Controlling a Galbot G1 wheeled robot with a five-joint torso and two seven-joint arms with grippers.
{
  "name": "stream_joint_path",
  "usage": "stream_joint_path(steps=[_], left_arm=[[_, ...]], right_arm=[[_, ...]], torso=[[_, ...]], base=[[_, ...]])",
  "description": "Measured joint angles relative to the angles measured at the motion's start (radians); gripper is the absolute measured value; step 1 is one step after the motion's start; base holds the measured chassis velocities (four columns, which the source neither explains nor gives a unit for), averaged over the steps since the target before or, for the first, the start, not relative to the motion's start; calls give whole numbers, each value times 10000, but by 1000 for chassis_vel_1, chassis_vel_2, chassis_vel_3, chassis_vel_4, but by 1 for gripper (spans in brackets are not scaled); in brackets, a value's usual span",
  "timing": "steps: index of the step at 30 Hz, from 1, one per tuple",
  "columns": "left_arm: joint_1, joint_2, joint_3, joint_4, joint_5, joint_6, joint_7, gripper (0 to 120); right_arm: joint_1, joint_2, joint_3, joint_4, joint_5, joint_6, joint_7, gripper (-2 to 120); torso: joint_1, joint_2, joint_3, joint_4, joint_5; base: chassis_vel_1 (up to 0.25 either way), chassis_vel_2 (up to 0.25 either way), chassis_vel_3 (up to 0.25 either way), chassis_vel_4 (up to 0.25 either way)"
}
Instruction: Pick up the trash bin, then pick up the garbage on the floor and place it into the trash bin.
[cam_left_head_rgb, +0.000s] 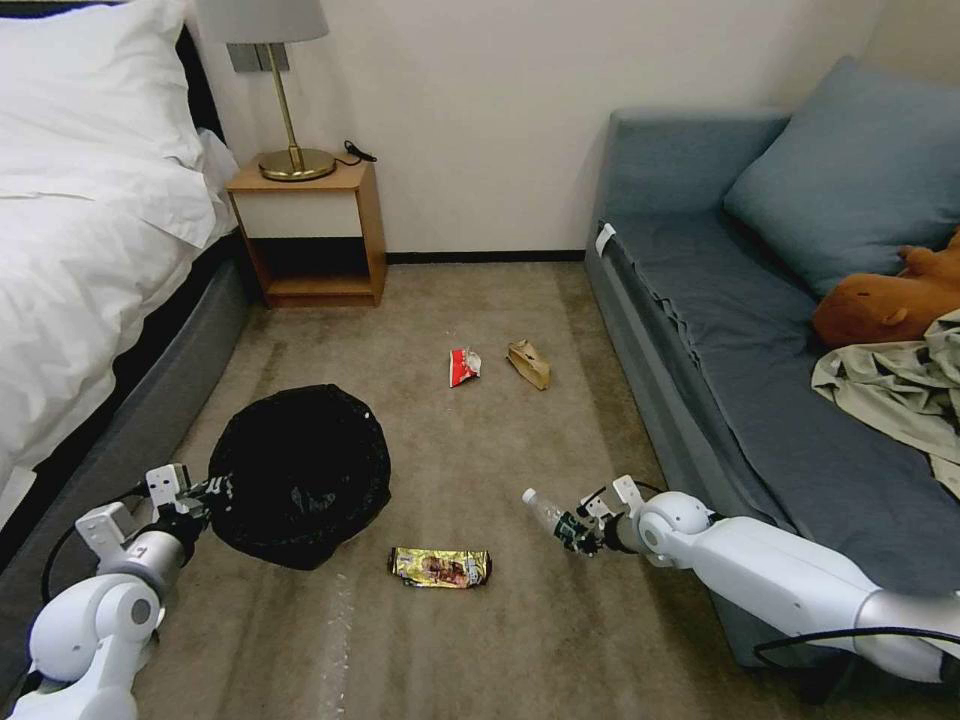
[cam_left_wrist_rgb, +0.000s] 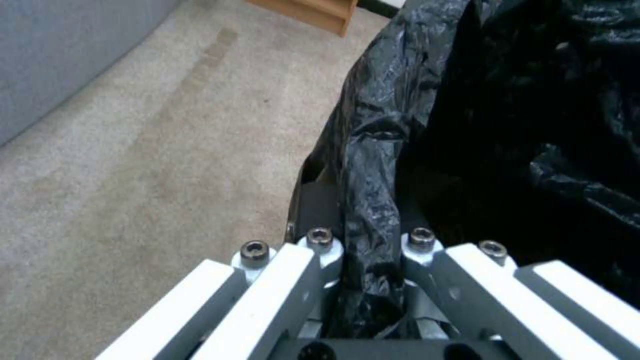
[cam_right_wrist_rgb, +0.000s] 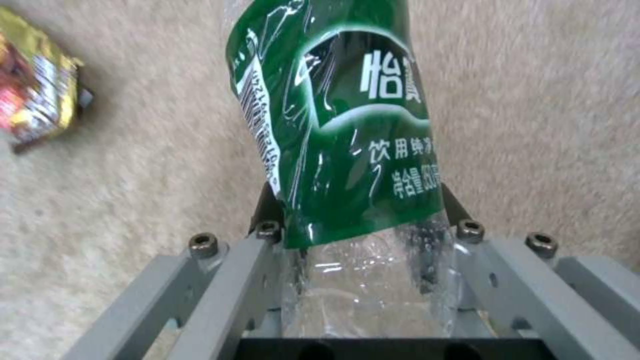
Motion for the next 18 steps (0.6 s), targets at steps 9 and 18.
stream_joint_path(steps=[9,18], left_arm=[[-360,226,404,444,52,1,-116,4],[-875,444,1018,930,-295,136,-334,4]], right_arm=[[778,-749,58,1606,419,-79,835,26],[1973,-1957,733,3558,853,-83,1348,25]], torso=[[0,2,0,1,-1],[0,2,-1,-1,-4]], base=[[0,0,0,0],[0,0,0,0]])
